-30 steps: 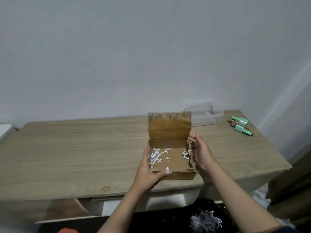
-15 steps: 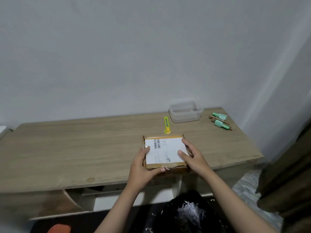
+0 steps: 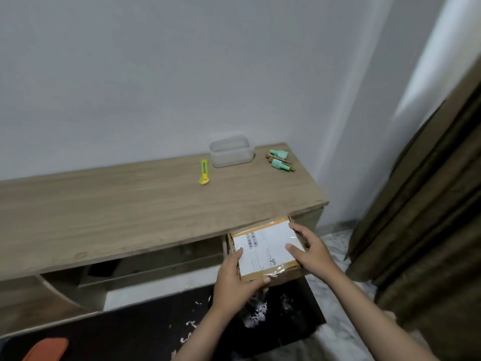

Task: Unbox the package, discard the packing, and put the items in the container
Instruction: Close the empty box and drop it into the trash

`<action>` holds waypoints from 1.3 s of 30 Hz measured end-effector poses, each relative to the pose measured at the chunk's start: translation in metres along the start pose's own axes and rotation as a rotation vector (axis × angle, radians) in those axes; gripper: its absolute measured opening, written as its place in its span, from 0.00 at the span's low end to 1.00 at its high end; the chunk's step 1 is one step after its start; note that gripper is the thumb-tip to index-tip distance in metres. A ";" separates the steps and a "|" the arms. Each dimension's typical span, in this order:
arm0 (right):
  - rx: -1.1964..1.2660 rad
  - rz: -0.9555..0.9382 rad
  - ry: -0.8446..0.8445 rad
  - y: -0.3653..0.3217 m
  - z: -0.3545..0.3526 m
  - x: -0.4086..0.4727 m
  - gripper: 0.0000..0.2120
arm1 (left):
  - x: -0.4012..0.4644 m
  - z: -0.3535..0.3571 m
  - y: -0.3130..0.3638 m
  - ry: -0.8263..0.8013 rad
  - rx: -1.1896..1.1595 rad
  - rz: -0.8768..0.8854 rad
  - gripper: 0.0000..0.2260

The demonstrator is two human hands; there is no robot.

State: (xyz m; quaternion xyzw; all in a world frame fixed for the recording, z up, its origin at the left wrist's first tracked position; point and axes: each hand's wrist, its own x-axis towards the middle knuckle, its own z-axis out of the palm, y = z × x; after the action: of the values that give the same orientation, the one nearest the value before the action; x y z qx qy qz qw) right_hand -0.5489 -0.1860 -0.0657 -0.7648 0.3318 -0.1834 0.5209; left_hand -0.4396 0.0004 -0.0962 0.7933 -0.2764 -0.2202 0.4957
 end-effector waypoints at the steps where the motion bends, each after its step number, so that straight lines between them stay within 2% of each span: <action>1: -0.032 0.017 -0.018 0.006 -0.002 -0.007 0.23 | -0.007 0.006 -0.004 -0.027 0.021 -0.035 0.44; 4: -0.093 0.069 -0.064 0.026 0.002 -0.020 0.24 | -0.020 0.015 -0.023 -0.115 0.095 -0.076 0.43; 9: -0.188 0.166 -0.136 0.049 0.024 -0.026 0.27 | -0.016 0.013 -0.038 -0.290 0.219 -0.080 0.26; 11: -0.205 0.170 -0.152 0.051 0.035 -0.023 0.28 | -0.008 0.015 -0.047 -0.336 0.305 -0.131 0.24; 15: -0.162 0.244 -0.201 0.052 0.051 -0.012 0.29 | 0.010 0.018 -0.070 -0.389 0.460 -0.199 0.32; 21: -0.153 0.291 -0.231 0.062 0.053 -0.010 0.27 | 0.005 0.018 -0.081 -0.361 0.505 -0.284 0.40; 24: -0.148 0.277 -0.188 0.065 0.051 -0.007 0.24 | 0.006 0.020 -0.080 -0.315 0.468 -0.225 0.37; 28: -0.106 0.226 -0.094 0.054 0.049 0.004 0.21 | 0.020 0.019 -0.056 -0.213 0.397 -0.039 0.29; 36: -0.053 -0.033 0.329 0.006 0.060 0.077 0.09 | 0.086 -0.009 0.001 -0.021 0.284 0.327 0.19; 39: -0.089 -0.071 0.339 -0.002 0.063 0.110 0.10 | 0.119 -0.024 0.006 0.050 0.261 0.371 0.19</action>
State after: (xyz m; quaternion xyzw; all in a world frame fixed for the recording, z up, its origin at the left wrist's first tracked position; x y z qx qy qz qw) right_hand -0.4301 -0.2199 -0.0952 -0.7566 0.3954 -0.3130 0.4162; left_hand -0.3365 -0.0638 -0.0894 0.7917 -0.4311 -0.0678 0.4276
